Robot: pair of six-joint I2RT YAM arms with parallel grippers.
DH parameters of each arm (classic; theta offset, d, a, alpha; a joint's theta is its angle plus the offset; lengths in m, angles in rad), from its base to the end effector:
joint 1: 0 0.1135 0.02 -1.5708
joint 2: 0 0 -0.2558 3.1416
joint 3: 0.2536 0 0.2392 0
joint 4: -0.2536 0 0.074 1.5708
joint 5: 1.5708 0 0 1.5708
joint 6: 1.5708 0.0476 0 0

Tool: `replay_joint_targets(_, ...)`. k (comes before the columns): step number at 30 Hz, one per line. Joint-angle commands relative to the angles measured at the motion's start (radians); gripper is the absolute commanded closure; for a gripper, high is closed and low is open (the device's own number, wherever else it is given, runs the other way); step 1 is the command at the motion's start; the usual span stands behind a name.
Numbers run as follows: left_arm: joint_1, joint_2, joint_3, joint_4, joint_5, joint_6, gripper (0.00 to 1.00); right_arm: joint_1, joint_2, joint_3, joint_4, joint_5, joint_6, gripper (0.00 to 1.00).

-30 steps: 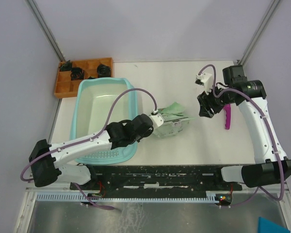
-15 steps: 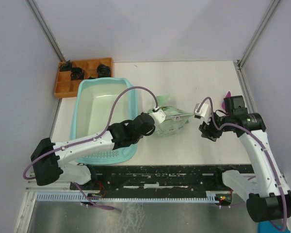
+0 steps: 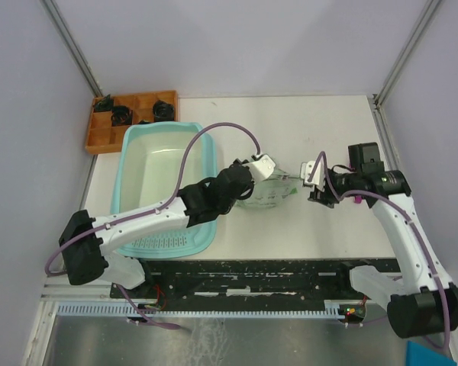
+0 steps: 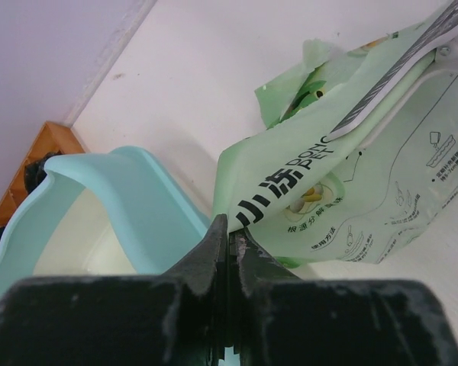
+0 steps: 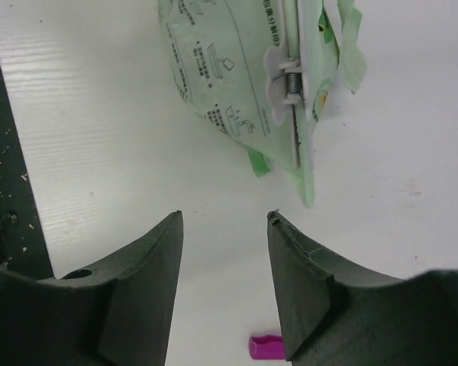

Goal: Fill the litter box with clean litter
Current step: Remove the clamp from the cat litter bag.

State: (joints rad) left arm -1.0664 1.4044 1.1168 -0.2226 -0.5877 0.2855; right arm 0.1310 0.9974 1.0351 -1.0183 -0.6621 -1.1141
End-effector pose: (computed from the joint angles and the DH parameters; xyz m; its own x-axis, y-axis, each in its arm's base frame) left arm 0.1757 -0.2638 0.3022 -0.0871 0.6428 -0.7611 0.5412 0.6719 0.5056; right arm 0.1671 0.0515 0.3044 0.0337 -0.7096 -0.7038 -0.9343 0.2277 -0.2742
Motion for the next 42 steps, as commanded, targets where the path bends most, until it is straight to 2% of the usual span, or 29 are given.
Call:
replay_joint_targets(1, -0.004, 0.008, -0.026, 0.226, -0.064, 0.051, 0.97, 0.001, 0.099, 0.090, 0.140, -0.136, -0.018, 0.44)
replay_joint_targets(5, -0.001, 0.038, -0.022, 0.203, -0.092, 0.014, 0.97, 0.000, 0.132, 0.055, 0.313, -0.176, 0.051, 0.42)
replay_joint_targets(14, 0.014, 0.029, -0.083, 0.158, -0.091, -0.110, 0.97, 0.001, 0.159, 0.010, 0.376, -0.259, 0.052, 0.41)
replay_joint_targets(23, 0.021, -0.017, -0.125, 0.147, -0.065, -0.149, 0.97, 0.011, 0.171, -0.084, 0.573, -0.224, 0.171, 0.40)
replay_joint_targets(29, 0.021, 0.010, -0.099, 0.137, -0.050, -0.152, 0.97, 0.044, 0.170, -0.079, 0.577, -0.176, 0.182, 0.40)
replay_joint_targets(42, 0.022, 0.036, -0.073, 0.125, -0.048, -0.158, 0.97, 0.133, 0.158, -0.103, 0.508, -0.092, 0.079, 0.41)
